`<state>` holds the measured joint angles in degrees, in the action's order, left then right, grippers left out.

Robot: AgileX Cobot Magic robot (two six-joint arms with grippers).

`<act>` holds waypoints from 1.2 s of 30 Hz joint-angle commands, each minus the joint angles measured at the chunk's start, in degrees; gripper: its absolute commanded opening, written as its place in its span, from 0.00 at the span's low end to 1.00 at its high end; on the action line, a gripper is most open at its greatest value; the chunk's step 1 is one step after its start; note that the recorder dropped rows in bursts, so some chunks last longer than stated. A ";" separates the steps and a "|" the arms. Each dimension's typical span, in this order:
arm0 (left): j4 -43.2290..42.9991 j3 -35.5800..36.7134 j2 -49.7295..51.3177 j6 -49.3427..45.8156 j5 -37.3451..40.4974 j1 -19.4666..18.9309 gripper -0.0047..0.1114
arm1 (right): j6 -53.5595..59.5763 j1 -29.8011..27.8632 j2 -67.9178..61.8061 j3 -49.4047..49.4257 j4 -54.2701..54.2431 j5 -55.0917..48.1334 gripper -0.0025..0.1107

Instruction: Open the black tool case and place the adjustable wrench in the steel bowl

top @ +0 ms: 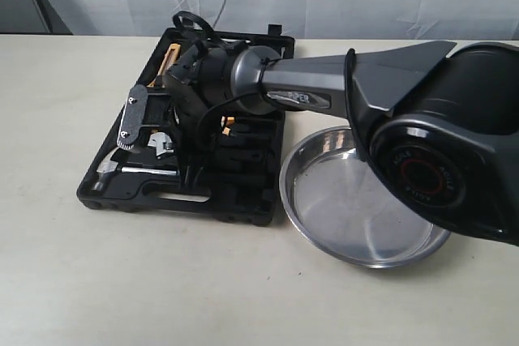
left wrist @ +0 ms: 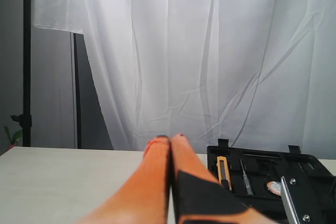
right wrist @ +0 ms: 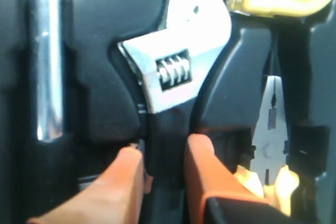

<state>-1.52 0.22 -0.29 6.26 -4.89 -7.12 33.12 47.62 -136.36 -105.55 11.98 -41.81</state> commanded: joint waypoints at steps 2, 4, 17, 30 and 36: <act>-0.14 -0.22 0.29 0.13 -0.31 0.44 0.04 | 0.32 -0.21 -1.90 0.46 0.58 1.90 0.02; -0.14 -0.22 0.29 0.13 -0.31 0.44 0.04 | 0.13 -0.21 -1.39 0.46 0.58 2.16 0.02; -0.14 -0.22 0.29 0.13 -0.31 0.44 0.04 | -0.77 -0.21 4.55 0.46 -2.46 2.16 0.02; -0.14 -0.22 0.29 0.13 -0.31 0.44 0.04 | -0.77 -0.21 8.34 0.46 -6.98 2.58 0.02; -0.14 -0.22 0.29 0.13 -0.31 0.44 0.04 | -0.90 -0.21 7.91 0.46 -7.44 -1.56 0.02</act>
<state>-1.52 0.22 -0.29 6.26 -4.89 -7.12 32.25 47.52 -128.60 -105.01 5.04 -40.97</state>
